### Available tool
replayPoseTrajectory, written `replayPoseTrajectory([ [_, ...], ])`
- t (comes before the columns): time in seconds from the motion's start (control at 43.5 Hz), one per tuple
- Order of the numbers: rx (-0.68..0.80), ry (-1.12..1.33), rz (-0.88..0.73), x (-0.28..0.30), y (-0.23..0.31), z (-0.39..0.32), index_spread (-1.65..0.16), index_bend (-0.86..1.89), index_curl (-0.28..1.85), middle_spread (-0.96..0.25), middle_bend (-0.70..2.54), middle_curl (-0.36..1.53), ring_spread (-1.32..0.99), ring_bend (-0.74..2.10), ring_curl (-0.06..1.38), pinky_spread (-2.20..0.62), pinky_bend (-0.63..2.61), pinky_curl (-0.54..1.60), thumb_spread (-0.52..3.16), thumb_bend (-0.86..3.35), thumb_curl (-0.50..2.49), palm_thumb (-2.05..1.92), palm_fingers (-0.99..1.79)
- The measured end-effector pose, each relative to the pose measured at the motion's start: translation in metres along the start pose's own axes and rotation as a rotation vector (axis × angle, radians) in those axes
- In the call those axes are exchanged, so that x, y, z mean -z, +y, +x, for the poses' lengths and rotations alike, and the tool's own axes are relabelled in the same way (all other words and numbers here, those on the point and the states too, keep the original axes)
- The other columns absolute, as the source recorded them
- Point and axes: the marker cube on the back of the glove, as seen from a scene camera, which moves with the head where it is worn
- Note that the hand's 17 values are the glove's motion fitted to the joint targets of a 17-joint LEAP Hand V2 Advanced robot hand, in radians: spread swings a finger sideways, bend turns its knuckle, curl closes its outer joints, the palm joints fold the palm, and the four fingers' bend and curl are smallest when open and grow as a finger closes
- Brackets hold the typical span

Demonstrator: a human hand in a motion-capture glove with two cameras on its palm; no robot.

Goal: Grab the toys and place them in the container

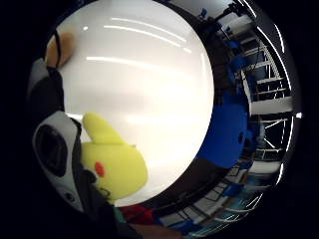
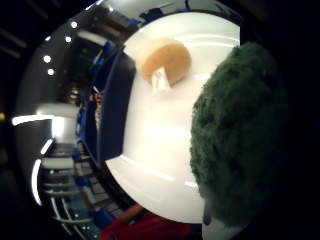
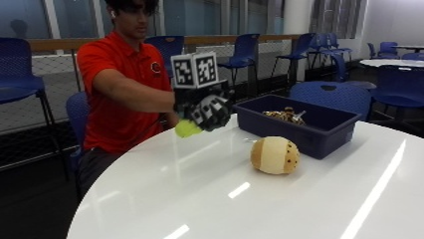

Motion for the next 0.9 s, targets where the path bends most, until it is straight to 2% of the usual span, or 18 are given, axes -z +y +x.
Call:
replayPoseTrajectory([
  [0.23, 0.123, 0.052, 0.054, 0.077, -0.055, -0.096, -0.53, 0.67, 0.72, -0.57, 1.09, 0.83, -0.42, 1.46, 0.68, -0.43, 1.33, 0.61, 0.70, 0.26, 0.89, 0.65, 0.90],
  [0.414, 0.233, 0.038, 0.064, 0.106, -0.080, -0.195, -0.55, 0.71, 0.85, -0.59, 1.14, 0.94, -0.41, 1.52, 0.70, -0.42, 1.39, 0.64, 0.64, 0.27, 0.97, 0.64, 0.82],
  [0.621, 0.326, -0.038, 0.025, 0.102, -0.089, -0.304, -0.58, 0.73, 0.99, -0.61, 1.17, 1.05, -0.40, 1.58, 0.72, -0.42, 1.45, 0.66, 0.60, 0.28, 1.06, 0.62, 0.75],
  [0.851, 0.371, -0.045, -0.053, 0.079, -0.088, -0.360, -0.59, 0.75, 1.13, -0.62, 1.15, 1.13, -0.40, 1.61, 0.73, -0.41, 1.48, 0.67, 0.58, 0.28, 1.14, 0.58, 0.66],
  [0.897, 0.361, -0.020, -0.091, 0.073, -0.088, -0.357, -0.58, 0.71, 1.13, -0.60, 1.04, 1.10, -0.40, 1.55, 0.72, -0.40, 1.44, 0.65, 0.57, 0.24, 1.13, 0.54, 0.49],
])
